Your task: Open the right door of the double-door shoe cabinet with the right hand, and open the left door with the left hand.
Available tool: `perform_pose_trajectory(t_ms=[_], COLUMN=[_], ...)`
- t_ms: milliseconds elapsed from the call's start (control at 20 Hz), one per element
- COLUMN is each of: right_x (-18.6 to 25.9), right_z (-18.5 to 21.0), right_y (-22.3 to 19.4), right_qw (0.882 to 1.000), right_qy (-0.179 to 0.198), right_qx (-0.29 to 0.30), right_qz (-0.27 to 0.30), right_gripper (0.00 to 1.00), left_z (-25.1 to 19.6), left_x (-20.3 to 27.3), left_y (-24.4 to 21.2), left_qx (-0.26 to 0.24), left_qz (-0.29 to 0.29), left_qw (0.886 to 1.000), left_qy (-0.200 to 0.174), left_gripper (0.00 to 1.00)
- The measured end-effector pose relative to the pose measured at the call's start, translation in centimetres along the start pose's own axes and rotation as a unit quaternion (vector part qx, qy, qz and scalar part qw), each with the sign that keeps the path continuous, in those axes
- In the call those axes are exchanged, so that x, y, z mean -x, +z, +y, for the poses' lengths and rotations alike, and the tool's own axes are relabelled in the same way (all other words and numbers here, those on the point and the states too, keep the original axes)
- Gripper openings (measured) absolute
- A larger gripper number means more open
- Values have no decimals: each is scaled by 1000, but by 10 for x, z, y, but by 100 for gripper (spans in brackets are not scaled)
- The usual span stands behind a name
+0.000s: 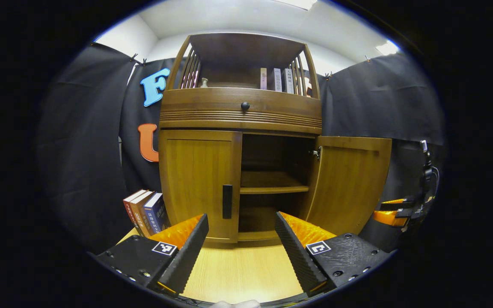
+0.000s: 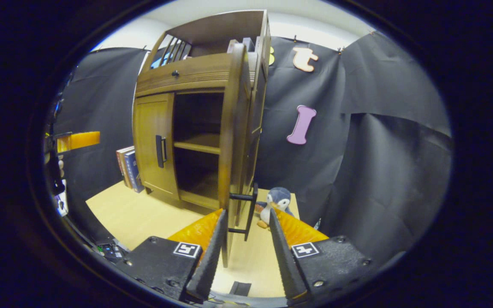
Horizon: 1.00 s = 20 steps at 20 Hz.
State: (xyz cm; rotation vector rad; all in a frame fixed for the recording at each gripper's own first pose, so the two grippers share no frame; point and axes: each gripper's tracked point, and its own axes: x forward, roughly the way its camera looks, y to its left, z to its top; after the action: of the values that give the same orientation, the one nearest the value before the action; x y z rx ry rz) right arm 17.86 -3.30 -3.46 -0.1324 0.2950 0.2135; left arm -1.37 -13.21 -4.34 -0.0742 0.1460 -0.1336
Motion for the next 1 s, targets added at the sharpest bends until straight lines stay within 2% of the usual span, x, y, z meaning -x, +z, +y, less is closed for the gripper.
perform_pose_trajectory(t_ms=[100,150,350,550,700,850,1000], right_x=[10,14,6,-13,-23,-32,-35], right_z=[8,18,59,93,111,138,144], right_y=[12,20,37,39,34,23,29], right_qw=[1000,999,998,994,989,989,990], right_qy=[-16,-21,-34,-63,-89,-78,-76], right_qx=[-9,-16,-38,-77,-109,-124,-114], right_qz=[-10,-18,-34,-44,-46,-30,-24], right_gripper=[76,87,92,97,96,96,96], left_z=[11,17,39,60,75,83,84], left_x=[-5,-8,-19,-27,-32,-38,-54], left_y=[2,3,4,1,-10,-26,-37], left_qx=[-4,-6,-8,-17,-26,-30,-25], left_qz=[-3,-4,-6,-9,-11,-1,4], left_qw=[1000,1000,1000,1000,999,999,1000], left_qy=[2,3,6,9,15,16,10], left_gripper=[94,94,94,94,94,94,94])
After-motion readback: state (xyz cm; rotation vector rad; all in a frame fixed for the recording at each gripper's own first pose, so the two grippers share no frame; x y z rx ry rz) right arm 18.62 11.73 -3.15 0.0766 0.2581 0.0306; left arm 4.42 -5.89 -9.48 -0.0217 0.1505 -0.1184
